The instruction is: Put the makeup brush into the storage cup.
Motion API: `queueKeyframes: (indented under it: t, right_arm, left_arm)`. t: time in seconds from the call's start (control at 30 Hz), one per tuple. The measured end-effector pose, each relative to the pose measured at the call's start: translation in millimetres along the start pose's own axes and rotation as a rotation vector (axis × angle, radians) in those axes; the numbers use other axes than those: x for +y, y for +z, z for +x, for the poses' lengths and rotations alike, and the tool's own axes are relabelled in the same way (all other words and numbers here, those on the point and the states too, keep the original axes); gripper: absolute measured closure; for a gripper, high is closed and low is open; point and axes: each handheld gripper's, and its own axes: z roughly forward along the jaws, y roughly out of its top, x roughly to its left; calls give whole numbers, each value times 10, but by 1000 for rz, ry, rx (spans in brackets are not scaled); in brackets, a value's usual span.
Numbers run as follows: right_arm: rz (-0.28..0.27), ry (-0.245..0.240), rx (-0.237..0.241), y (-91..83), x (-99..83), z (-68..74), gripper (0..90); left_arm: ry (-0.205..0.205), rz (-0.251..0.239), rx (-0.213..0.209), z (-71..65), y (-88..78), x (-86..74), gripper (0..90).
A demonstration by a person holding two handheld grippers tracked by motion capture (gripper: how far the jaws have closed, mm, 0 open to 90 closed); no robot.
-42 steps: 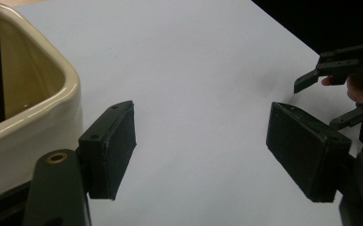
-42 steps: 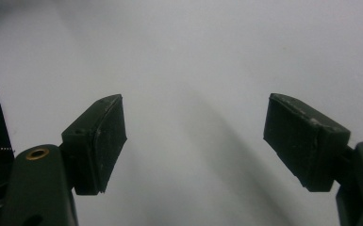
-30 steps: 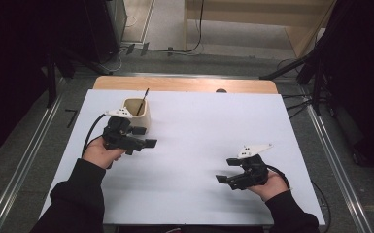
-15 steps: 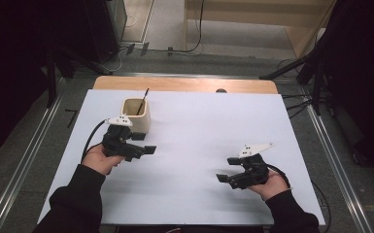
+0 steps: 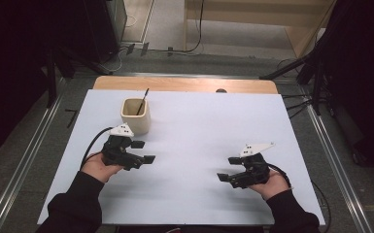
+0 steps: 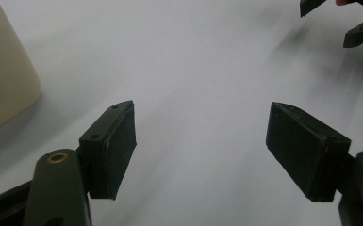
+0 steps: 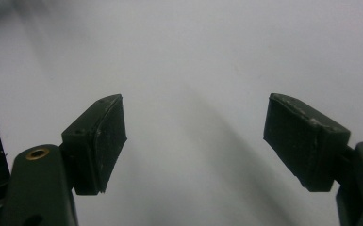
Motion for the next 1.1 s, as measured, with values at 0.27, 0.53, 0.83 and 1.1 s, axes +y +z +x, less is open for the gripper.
queueKeyframes:
  t: [0.27, 0.53, 0.83, 1.1]
  right_arm:
    - [4, 7, -4, 0, -4, -7, 231]
    - [3, 4, -7, -7, -10, -23, 231]
    - [6, 7, -11, -1, -14, -48, 231]
    - [7, 5, -18, 5, -14, -57, 231]
  left_arm:
    - [51, 26, 0, -81, 60, -84, 252]
    - [46, 43, 4, -123, 52, -176, 250]
    - [47, 66, 21, -159, 52, -264, 249]
    - [40, 93, 26, -157, 65, -315, 250]
